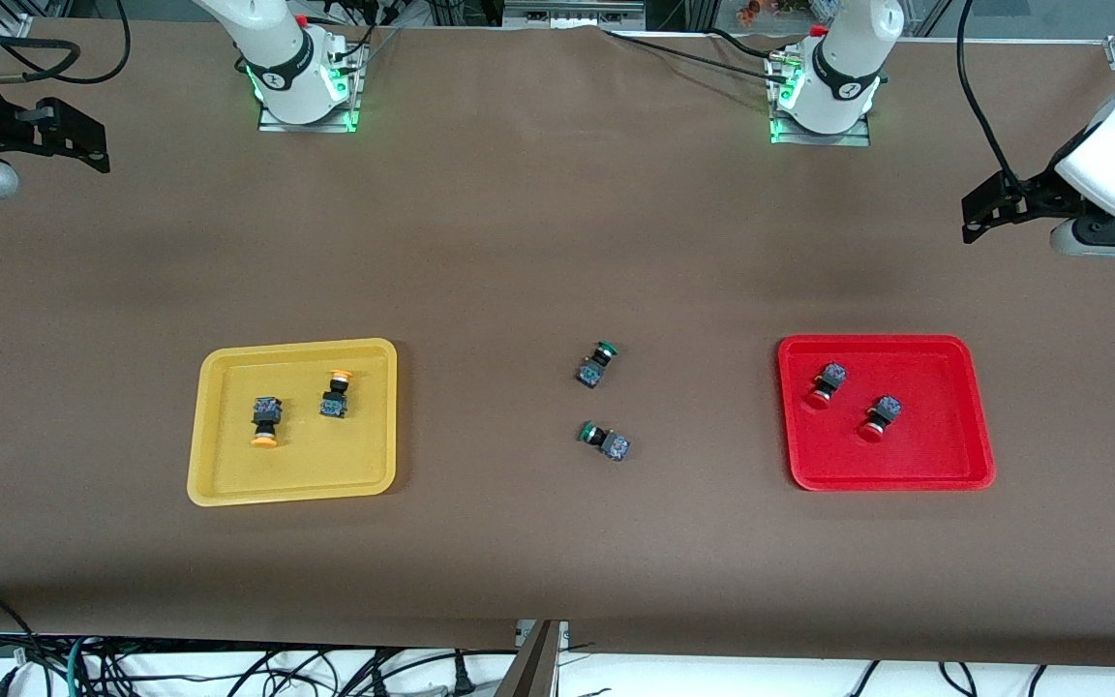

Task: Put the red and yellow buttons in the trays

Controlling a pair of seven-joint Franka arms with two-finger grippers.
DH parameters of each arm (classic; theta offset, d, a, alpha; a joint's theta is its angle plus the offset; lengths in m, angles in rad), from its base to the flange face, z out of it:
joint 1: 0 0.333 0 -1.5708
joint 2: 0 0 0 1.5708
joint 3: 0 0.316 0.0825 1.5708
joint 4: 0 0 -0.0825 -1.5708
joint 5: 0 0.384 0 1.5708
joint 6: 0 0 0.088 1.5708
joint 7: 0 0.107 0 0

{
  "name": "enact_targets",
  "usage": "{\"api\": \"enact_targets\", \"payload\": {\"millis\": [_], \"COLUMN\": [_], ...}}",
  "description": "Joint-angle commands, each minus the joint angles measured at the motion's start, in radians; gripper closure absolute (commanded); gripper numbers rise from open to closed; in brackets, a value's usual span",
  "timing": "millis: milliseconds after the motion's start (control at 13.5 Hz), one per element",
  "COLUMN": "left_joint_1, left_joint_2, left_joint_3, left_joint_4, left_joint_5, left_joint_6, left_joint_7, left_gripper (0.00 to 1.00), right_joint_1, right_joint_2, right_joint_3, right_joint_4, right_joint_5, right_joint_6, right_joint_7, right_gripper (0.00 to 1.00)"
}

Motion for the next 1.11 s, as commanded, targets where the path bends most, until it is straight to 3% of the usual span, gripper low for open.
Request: {"api": "enact_targets", "payload": {"millis": [0,370,1037], "left_joint_1": [-0.009,-0.026,-0.014], "left_joint_2": [0.040,0.112,0.117], "left_joint_3": [-0.016,-0.017,-0.014], "left_joint_4": [0.055,0.147,0.147], "left_joint_5": [-0.014,-0.017,-0.017], "left_joint_6": [-0.006,-0.005,-0.008], "left_joint_7": [-0.003,-0.011,-0.001], "left_gripper": [0.00,0.00,0.00], "right_joint_1": [-0.016,-0.011,-0.008], "right_joint_2": [-0.009,-0.007,-0.007], "right_joint_3": [0.000,0.002,0.002], "right_joint_4": [-0.013,-0.012,-0.012], "right_joint_5": [0.018,0.018,0.016], "right_joint_6": [-0.002,0.001,0.003], "right_joint_7": [0.009,0.010,0.009], "right_gripper": [0.00,0.00,0.00]}}
